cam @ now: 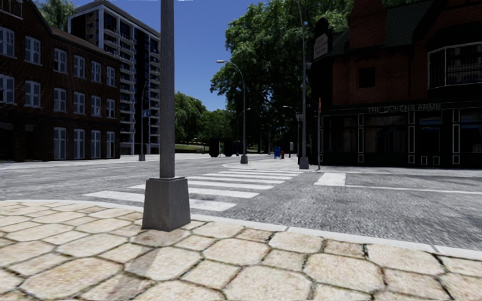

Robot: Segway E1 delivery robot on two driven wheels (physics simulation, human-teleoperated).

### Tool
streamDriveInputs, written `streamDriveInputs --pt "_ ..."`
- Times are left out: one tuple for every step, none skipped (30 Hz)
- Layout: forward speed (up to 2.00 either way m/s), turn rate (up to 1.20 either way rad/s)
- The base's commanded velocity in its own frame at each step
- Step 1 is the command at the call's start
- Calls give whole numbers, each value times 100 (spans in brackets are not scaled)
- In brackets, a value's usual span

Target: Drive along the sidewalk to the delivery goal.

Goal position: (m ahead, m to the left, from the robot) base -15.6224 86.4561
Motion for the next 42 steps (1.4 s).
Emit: streamDriveInputs --pt "47 38" --pt "47 38" --pt "47 38" --pt "47 38" --pt "47 39" --pt "47 39" --pt "47 39" --pt "47 39" --pt "45 39" --pt "45 39" --pt "44 54" --pt "44 54" --pt "44 56" --pt "44 58" --pt "44 59" --pt "44 59" --pt "44 59" --pt "44 59" --pt "44 59" --pt "44 59" --pt "44 59" --pt "44 59" --pt "44 59" --pt "44 59" --pt "44 59" --pt "44 60" --pt "44 61" --pt "44 63" --pt "45 64" --pt "45 64" --pt "45 65" --pt "45 66" --pt "46 67" --pt "47 68" --pt "47 68" --pt "49 68" --pt "51 69" --pt "56 70" --pt "58 70" --pt "61 70" --pt "61 70" --pt "62 70"
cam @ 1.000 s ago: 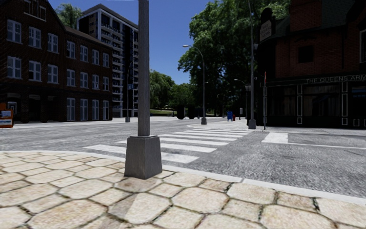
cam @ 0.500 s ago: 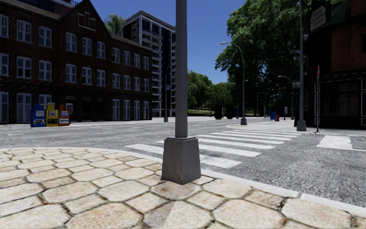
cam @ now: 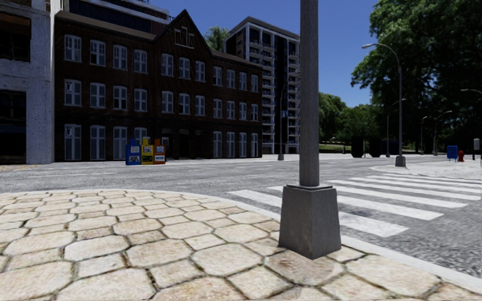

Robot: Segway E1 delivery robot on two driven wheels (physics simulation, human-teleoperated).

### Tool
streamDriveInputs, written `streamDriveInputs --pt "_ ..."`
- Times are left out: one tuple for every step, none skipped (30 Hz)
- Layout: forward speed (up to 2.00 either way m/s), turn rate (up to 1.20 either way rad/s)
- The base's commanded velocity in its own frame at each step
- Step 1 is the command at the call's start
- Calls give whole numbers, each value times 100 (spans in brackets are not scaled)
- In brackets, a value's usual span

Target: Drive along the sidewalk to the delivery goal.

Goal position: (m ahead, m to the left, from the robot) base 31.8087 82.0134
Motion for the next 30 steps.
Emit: streamDriveInputs --pt "62 71" --pt "62 73" --pt "62 76" --pt "62 77" --pt "62 78" --pt "62 78" --pt "62 78" --pt "62 79" --pt "62 79" --pt "62 79" --pt "62 79" --pt "62 79" --pt "62 79" --pt "62 79" --pt "62 79" --pt "62 79" --pt "62 79" --pt "63 79" --pt "64 79" --pt "72 79" --pt "80 79" --pt "80 79" --pt "81 79" --pt "82 79" --pt "83 79" --pt "87 79" --pt "92 79" --pt "96 79" --pt "96 79" --pt "98 79"
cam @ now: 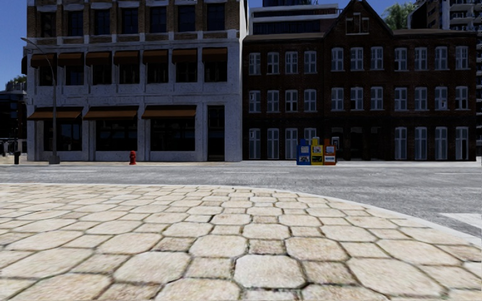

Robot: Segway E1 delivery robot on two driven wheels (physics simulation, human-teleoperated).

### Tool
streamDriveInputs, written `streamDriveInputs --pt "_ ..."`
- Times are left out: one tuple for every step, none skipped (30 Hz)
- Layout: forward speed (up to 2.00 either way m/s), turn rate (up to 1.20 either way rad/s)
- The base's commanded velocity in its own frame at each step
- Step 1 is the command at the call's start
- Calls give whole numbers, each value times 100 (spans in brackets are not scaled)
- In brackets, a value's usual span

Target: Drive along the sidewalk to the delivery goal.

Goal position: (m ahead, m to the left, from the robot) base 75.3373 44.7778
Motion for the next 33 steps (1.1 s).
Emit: streamDriveInputs --pt "100 79" --pt "100 79" --pt "103 79" --pt "105 79" --pt "107 79" --pt "109 79" --pt "109 79" --pt "113 79" --pt "117 79" --pt "123 79" --pt "128 79" --pt "138 79" --pt "163 79" --pt "200 79" --pt "200 79" --pt "200 79" --pt "200 79" --pt "200 79" --pt "200 79" --pt "200 79" --pt "200 79" --pt "200 79" --pt "200 79" --pt "200 79" --pt "200 79" --pt "200 79" --pt "200 79" --pt "200 79" --pt "200 79" --pt "200 79" --pt "200 79" --pt "200 79" --pt "200 79"
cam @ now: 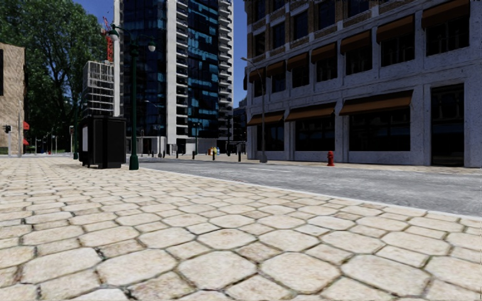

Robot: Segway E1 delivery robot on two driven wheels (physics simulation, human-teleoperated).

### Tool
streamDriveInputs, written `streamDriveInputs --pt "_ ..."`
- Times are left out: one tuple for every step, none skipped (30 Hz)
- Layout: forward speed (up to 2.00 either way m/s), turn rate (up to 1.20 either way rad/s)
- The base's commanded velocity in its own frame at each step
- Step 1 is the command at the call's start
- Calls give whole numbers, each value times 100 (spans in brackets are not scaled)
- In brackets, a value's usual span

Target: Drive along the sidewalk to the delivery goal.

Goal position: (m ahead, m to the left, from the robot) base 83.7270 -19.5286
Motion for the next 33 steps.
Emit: streamDriveInputs --pt "200 79" --pt "200 79" --pt "200 79" --pt "200 79" --pt "200 79" --pt "200 79" --pt "200 79" --pt "200 79" --pt "200 79" --pt "200 79" --pt "200 79" --pt "200 79" --pt "200 79" --pt "200 79" --pt "200 79" --pt "200 79" --pt "200 79" --pt "200 79" --pt "200 79" --pt "200 79" --pt "200 79" --pt "200 79" --pt "200 79" --pt "200 79" --pt "200 79" --pt "200 79" --pt "200 79" --pt "200 79" --pt "200 79" --pt "200 79" --pt "200 79" --pt "200 79" --pt "200 79"
